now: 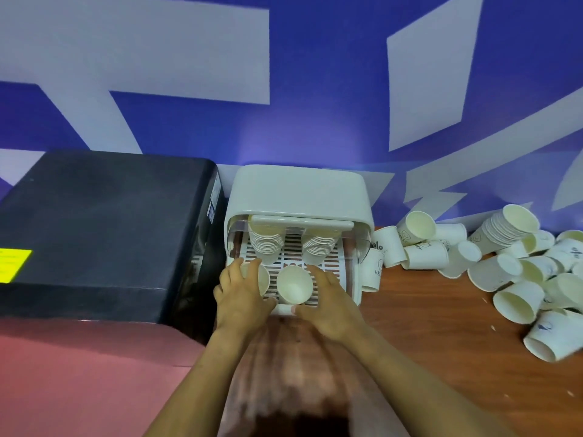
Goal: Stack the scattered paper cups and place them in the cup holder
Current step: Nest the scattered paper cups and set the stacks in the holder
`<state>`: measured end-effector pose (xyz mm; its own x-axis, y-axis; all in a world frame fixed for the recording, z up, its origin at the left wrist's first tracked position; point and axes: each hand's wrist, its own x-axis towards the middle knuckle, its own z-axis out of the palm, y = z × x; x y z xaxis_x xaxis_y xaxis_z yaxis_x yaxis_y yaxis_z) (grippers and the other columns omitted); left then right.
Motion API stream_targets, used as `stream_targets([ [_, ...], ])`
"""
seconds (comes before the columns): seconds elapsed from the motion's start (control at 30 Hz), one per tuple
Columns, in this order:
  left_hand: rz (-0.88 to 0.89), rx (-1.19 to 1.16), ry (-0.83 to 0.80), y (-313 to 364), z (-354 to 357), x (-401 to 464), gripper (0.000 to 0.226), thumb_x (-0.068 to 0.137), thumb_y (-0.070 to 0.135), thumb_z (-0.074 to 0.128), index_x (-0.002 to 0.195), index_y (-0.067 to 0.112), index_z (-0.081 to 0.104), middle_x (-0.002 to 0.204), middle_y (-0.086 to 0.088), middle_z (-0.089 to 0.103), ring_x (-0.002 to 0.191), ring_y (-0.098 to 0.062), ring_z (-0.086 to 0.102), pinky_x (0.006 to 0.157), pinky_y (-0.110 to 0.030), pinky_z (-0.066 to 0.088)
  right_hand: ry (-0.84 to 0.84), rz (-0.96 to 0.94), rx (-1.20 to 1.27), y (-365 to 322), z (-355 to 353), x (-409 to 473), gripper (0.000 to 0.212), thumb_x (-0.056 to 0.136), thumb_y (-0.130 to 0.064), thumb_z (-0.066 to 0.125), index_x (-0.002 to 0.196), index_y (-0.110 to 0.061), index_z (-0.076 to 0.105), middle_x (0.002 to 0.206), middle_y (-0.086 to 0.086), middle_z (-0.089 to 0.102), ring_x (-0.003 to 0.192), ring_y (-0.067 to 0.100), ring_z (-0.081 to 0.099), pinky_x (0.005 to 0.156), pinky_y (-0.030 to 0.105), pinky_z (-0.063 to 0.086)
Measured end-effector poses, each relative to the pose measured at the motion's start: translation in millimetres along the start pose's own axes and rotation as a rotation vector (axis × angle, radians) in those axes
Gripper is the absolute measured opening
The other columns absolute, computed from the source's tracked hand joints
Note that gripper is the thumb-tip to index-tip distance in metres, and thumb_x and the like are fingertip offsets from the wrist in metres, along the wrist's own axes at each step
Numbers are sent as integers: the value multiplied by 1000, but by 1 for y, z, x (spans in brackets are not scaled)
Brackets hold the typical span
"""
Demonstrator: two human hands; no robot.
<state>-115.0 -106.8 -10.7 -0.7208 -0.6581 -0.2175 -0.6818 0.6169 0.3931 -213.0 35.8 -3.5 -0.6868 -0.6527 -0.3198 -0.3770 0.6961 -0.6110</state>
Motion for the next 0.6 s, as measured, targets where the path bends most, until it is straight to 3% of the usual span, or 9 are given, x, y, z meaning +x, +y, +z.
stream_targets([
  [0.17, 123, -197, 131, 30, 14, -51, 68, 75, 37, 72, 135, 26, 42, 145, -3, 30, 132, -25, 29, 105, -40, 33, 49, 28, 45, 24, -20, -45, 68, 83, -38, 65, 142, -28, 34, 141, -4, 39, 125, 14, 46, 103, 31, 41],
  [0.37, 354, -190, -31, 80, 45, -87, 62, 81, 39, 61, 138, 28, 37, 141, 3, 32, 130, -19, 34, 108, -28, 32, 99, 104, 27, 63, -48, -85, 56, 81, -32, 64, 133, -30, 43, 134, -7, 45, 120, 13, 51, 98, 32, 44],
  [0.6, 368, -91, -106, 126, 64, -97, 64, 84, 40, 57, 141, 28, 31, 142, 2, 34, 129, -18, 36, 107, -29, 33, 95, 141, -33, 111, -78, -104, 59, 83, -32, 64, 137, -28, 40, 140, -5, 42, 124, 13, 47, 99, 32, 43],
])
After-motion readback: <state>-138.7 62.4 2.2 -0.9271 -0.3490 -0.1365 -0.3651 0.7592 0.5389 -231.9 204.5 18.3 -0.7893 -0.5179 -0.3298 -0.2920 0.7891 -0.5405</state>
